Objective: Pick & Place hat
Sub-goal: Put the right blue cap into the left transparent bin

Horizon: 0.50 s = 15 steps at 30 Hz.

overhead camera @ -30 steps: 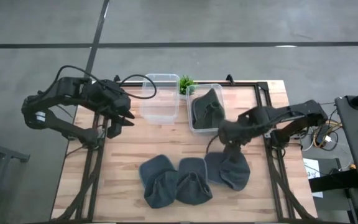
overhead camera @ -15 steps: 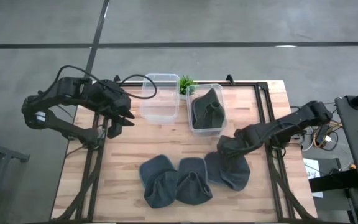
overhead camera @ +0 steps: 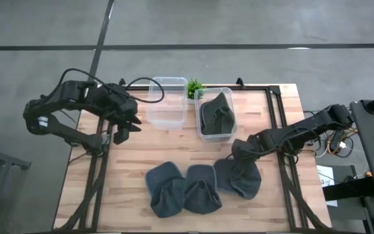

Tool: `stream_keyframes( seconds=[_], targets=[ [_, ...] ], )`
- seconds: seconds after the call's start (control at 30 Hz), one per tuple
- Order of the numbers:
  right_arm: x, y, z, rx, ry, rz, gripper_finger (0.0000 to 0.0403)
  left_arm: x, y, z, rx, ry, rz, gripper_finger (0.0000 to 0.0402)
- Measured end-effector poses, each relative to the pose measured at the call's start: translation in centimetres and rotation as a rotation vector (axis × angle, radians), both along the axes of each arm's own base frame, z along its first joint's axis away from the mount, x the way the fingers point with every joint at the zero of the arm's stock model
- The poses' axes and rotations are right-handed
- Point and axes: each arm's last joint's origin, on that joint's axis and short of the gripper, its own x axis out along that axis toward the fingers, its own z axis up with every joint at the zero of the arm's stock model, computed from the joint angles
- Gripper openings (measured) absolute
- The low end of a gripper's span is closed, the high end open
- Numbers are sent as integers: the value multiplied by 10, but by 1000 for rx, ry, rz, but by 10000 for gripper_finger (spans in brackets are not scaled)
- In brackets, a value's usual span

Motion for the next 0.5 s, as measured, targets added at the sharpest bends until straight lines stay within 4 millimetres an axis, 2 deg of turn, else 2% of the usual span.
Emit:
stream_keyframes(
  seconds=[0.23, 0.5],
  targets=[
    [4, -1, 0, -62, -47, 62, 219, 6, 1, -3, -4, 21, 31, 133],
    [7, -2, -24, -48, -20, 81, 219, 15, 1, -7, -10, 47, 42, 133]
  ],
)
